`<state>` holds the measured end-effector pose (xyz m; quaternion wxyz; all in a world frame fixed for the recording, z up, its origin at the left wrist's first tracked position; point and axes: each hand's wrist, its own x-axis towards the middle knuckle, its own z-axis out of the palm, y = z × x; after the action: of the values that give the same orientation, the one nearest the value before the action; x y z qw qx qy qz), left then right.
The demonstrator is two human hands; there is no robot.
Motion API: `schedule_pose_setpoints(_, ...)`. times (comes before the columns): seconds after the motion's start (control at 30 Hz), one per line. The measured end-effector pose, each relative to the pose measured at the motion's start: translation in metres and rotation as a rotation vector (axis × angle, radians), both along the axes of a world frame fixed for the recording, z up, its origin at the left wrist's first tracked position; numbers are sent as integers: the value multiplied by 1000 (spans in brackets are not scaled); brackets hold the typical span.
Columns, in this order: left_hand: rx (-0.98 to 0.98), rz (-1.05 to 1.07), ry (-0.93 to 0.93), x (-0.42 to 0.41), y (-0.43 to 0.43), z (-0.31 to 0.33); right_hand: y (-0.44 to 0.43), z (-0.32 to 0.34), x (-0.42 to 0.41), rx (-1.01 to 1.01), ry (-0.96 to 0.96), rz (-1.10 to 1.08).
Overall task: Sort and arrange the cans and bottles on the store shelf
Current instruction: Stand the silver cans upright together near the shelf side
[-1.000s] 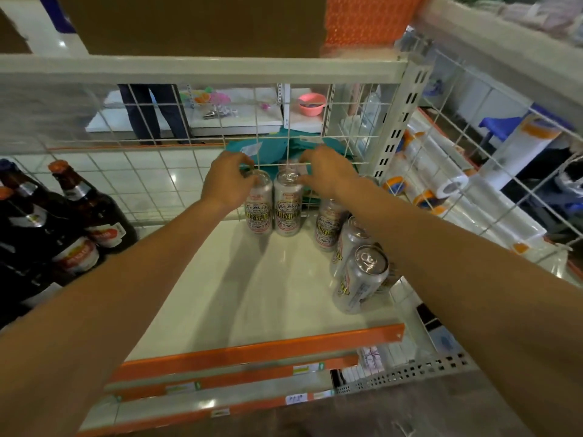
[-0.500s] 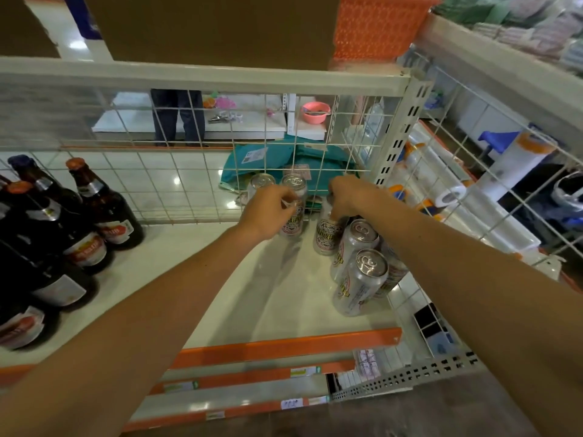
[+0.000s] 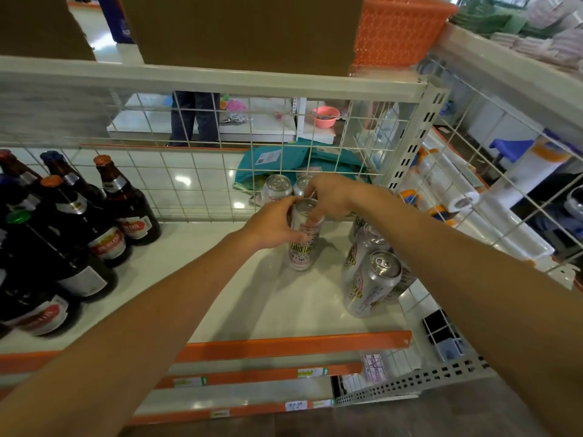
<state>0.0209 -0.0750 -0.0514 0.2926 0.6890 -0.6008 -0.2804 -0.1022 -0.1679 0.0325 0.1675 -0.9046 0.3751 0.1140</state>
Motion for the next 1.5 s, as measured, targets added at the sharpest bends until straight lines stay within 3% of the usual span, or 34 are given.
schedule_pose_setpoints(0.17,-18,90,-68,20,15,0,12,-6,19,-24,-45,65)
schedule_pose_setpoints(0.33,9,175,-123,30,21,-1,17,-8,25,23,-171,21)
schedule_pose_setpoints(0.53,26,275,-111,33,19,-6,-2,-10,-2,-66,-179,-27)
schedule_pose_setpoints(1.17,63,293,-80,29,14,0,-9,-5,-50,-282,409,-168)
schedule_pose_setpoints(1.5,-126,197,-369,24,10,21,3,-6,-57,-147,476,-161)
